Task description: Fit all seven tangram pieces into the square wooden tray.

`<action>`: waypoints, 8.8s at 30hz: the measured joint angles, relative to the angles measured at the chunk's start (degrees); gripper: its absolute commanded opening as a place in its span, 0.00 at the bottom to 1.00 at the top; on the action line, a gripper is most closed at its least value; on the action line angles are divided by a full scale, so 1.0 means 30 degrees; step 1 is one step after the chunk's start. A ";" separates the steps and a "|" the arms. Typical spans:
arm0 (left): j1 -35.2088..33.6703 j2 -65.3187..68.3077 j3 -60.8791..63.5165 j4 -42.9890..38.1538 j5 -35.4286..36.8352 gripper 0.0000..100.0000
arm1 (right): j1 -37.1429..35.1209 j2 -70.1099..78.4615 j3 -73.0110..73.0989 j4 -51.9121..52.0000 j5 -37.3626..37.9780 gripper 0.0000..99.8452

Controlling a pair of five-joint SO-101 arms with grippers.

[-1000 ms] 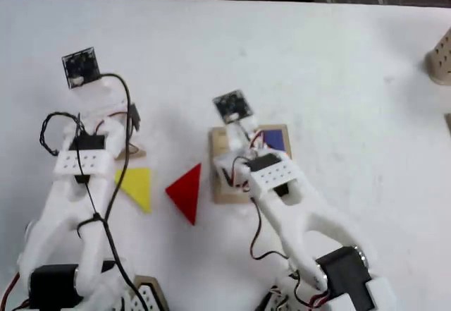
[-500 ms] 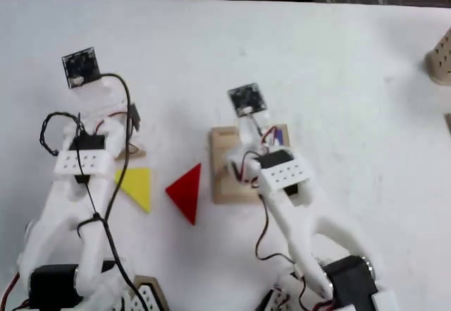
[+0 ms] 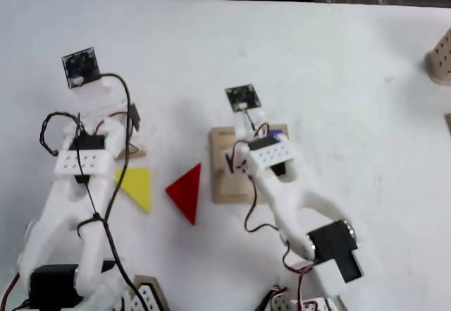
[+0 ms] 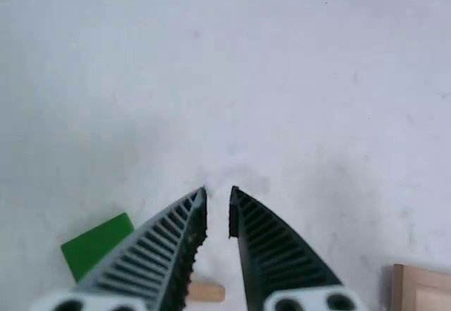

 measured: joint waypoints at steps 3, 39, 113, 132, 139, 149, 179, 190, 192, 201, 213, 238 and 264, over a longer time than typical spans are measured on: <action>0.0000 0.0000 0.0000 0.0000 0.0000 0.07 | 0.0645 0.0117 -0.0703 0.0264 0.0000 0.02; 0.0000 0.0000 0.0000 0.0000 0.0000 0.07 | 0.2403 0.1846 -0.2344 -0.1231 0.2168 0.02; 0.0000 0.0000 0.0000 0.0000 0.0000 0.07 | 0.2139 -0.1289 0.0938 -0.2168 0.5040 0.02; 0.0000 0.0000 0.0000 0.0000 0.0000 0.07 | 0.3165 0.0059 0.0762 -0.3399 0.5040 0.02; 0.0000 0.0000 0.0000 0.0000 0.0000 0.07 | 0.3106 0.0000 0.0762 -0.2403 0.5040 0.02; 0.0000 0.0000 0.0000 0.0000 0.0000 0.07 | 0.3634 -0.2784 0.0762 -0.1231 0.5040 0.02; 0.0000 0.0000 0.0000 0.0000 0.0000 0.07 | 0.3018 -0.1758 0.1319 0.2784 0.5070 0.02; -0.0234 -0.0029 0.0000 0.0000 0.0000 0.07 | 0.2491 -0.2579 0.1319 0.3429 0.5070 0.02; -0.0908 -0.0088 -0.0029 0.0000 0.0000 0.07 | 0.2432 -0.2579 0.1319 0.3429 0.5070 0.02; -0.8498 -0.0147 -0.1348 0.3516 0.0000 0.08 | 0.2491 -0.2579 0.1319 0.3253 0.5070 0.02; -1.4183 0.1670 -0.0440 0.1524 0.0000 0.08 | 0.2432 -0.2579 0.1319 0.3253 0.5070 0.02; -0.5451 0.6564 -0.5158 0.6916 -0.4923 0.30 | 0.2491 -0.2579 0.1319 0.3253 0.6154 0.02; -0.5451 1.2952 -1.0432 1.1722 0.2696 0.27 | 0.2462 -0.2579 0.1319 0.3253 0.6388 0.02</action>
